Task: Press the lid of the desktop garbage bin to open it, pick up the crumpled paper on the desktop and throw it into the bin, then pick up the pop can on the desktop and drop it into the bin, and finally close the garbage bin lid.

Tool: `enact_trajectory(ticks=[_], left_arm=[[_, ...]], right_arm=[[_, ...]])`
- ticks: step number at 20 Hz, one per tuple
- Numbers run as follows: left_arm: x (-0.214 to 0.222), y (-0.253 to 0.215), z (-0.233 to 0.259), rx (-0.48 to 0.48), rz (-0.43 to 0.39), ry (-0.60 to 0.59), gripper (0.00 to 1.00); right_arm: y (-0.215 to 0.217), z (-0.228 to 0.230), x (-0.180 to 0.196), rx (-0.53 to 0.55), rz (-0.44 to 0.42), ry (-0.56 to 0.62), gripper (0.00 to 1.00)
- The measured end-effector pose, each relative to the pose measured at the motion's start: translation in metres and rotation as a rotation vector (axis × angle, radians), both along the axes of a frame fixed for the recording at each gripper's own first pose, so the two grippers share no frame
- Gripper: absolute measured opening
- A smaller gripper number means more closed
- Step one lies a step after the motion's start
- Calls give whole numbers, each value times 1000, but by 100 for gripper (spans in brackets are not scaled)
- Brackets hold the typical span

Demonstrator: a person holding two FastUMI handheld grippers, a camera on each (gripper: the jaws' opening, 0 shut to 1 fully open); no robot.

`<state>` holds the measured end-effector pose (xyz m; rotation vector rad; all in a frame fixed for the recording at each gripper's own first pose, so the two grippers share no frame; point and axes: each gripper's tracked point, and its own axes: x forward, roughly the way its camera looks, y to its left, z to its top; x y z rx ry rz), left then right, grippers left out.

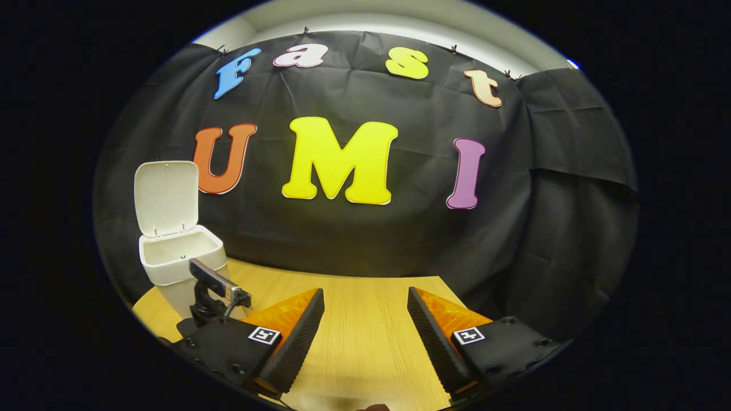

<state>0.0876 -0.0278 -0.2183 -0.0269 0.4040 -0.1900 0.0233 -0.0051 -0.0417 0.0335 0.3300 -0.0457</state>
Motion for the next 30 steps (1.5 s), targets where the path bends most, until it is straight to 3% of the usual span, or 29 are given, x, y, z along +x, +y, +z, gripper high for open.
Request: enact_trajectory(ticks=[8, 17, 24, 30], left_arm=[[-4, 8, 122, -23, 5, -214, 82], [-1, 76, 223, 44, 174, -405, 82], [1, 156, 240, 138, 367, -444, 81], [0, 192, 225, 174, 452, -405, 81]], right_arm=[[0, 20, 14, -30, 10, -89, 94], [14, 23, 31, 15, 56, -111, 94], [19, 13, 32, 34, 68, -85, 94], [21, 10, 31, 30, 67, -73, 94]])
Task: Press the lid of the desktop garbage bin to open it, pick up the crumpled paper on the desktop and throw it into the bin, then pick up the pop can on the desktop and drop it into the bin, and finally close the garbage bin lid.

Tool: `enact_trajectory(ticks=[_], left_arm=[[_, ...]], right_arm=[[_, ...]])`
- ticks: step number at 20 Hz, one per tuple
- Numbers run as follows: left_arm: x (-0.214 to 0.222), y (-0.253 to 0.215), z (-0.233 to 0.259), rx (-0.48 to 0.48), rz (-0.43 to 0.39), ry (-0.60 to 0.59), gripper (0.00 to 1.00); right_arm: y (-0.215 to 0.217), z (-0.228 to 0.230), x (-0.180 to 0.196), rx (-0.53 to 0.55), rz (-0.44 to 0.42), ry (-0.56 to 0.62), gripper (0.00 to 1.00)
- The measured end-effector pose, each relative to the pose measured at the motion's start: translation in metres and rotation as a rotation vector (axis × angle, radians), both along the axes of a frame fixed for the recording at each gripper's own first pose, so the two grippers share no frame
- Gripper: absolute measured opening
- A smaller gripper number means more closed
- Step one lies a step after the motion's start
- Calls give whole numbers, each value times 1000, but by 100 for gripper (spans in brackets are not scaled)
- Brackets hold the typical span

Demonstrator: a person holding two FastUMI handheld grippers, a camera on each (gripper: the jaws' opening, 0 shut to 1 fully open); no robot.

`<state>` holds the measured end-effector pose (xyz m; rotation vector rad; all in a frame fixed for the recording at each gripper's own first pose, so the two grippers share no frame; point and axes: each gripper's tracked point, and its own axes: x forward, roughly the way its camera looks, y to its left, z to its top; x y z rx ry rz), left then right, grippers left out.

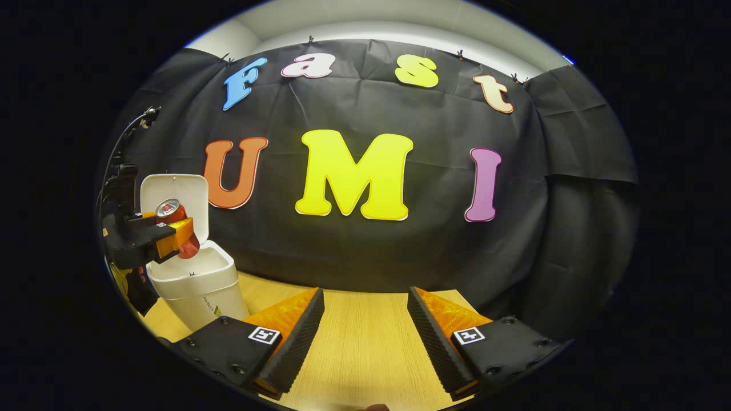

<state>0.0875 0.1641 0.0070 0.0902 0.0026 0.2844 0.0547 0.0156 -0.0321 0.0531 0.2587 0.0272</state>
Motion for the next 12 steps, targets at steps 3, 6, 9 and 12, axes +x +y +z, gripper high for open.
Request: enact_trajectory(ticks=[3, 6, 9, 12], left_arm=[[1, 11, -9, 0, 29, 24, 81], [2, 18, -17, -11, 42, 44, 82], [1, 17, -15, -16, 39, 36, 86], [0, 11, -2, -9, 15, 22, 90]], right_arm=[[2, -3, -1, 0, 3, 8, 94], [1, -5, -4, 1, 5, 16, 94], [1, -5, -4, 3, 9, 18, 94], [-1, -6, -5, 14, 16, 21, 94]])
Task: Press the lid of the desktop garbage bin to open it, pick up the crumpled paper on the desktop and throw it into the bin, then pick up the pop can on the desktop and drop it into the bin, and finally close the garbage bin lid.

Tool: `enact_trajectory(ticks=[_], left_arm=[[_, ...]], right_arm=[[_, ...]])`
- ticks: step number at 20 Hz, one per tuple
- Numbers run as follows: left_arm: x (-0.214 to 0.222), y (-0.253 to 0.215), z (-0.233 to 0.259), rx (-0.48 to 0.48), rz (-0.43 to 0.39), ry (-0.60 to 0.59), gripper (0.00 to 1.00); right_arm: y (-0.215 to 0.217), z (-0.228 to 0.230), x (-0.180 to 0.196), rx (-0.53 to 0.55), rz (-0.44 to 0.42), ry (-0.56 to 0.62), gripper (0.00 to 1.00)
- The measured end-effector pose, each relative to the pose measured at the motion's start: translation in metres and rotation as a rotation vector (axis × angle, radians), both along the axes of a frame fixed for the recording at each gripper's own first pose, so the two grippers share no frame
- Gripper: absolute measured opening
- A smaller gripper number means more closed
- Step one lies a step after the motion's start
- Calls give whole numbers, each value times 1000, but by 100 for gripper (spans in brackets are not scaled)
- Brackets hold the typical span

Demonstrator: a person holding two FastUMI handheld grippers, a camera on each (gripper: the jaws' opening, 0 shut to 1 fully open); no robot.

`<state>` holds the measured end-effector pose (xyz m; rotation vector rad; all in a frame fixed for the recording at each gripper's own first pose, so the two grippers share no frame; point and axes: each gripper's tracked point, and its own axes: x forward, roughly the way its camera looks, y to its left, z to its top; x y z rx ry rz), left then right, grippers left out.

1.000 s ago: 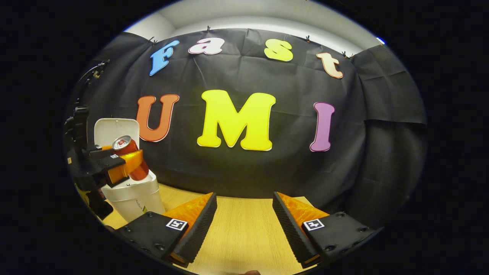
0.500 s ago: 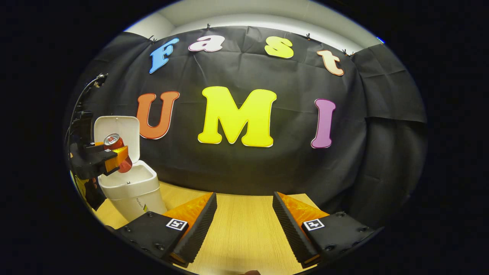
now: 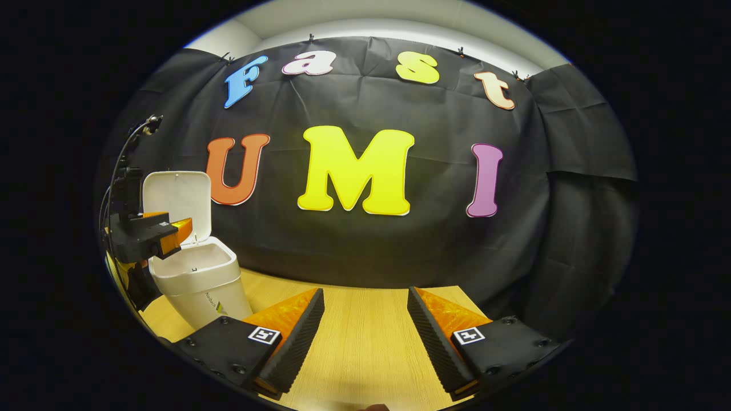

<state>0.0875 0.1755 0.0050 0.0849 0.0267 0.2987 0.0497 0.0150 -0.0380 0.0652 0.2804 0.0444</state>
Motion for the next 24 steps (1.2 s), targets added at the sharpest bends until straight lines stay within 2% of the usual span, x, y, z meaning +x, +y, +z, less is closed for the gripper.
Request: enact_trajectory(ticks=[3, 9, 16, 18, 24], left_arm=[[2, -7, 21, 4, -32, -21, 90], [7, -5, 65, 57, -44, -68, 89], [16, 16, 109, 99, -19, -146, 89], [17, 29, 121, 90, 2, -167, 88], [28, 79, 137, -33, 73, -157, 89]], right_arm=[[1, -1, 0, 17, 10, 1, 94], [-4, -2, 0, 45, 12, 6, 94], [-15, -3, -4, 63, -9, 12, 94], [-16, -6, -4, 68, -10, 19, 94], [-13, -7, -1, 78, -4, 23, 94]])
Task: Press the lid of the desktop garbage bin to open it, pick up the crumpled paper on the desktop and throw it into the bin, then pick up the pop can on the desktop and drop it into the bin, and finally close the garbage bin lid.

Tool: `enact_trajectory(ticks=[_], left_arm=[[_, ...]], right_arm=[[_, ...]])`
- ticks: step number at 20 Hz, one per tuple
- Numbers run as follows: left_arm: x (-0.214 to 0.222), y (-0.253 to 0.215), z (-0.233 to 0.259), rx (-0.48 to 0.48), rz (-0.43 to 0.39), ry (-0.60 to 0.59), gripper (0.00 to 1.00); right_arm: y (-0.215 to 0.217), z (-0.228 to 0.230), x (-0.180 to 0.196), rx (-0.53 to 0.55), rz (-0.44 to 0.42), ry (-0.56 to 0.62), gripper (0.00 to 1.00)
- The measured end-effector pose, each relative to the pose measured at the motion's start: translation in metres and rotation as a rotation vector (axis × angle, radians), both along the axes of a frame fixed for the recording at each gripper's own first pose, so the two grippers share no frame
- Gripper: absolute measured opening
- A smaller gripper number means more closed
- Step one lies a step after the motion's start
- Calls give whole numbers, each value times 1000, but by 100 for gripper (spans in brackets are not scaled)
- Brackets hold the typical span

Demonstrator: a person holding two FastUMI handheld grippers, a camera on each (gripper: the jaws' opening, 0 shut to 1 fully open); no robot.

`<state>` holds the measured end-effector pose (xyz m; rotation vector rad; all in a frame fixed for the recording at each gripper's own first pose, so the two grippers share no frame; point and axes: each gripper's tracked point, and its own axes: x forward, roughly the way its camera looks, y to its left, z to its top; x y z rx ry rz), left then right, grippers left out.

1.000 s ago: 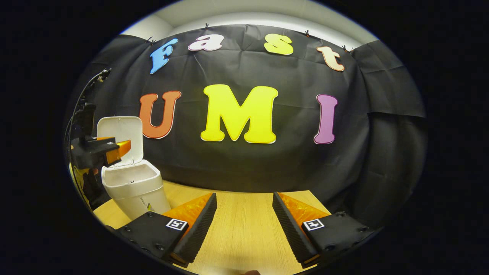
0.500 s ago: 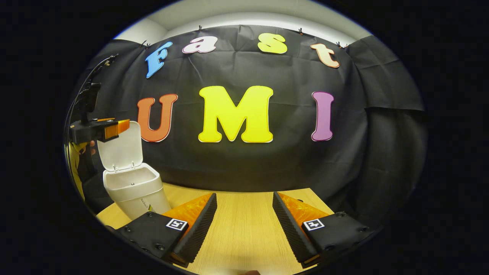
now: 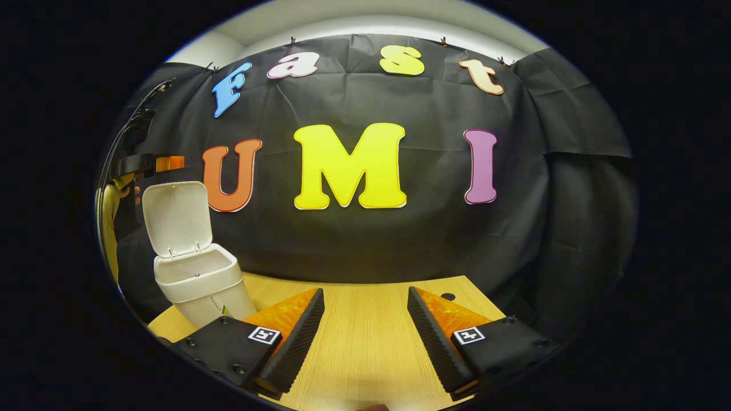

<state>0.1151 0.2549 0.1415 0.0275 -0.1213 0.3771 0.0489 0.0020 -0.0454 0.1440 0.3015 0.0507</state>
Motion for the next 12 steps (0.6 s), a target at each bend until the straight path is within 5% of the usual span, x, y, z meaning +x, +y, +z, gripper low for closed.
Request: enact_trajectory(ticks=[12], left_arm=[[25, 30, -33, -137, 10, 82, 90]], right_arm=[[-1, -9, 5, -7, 0, 25, 94]])
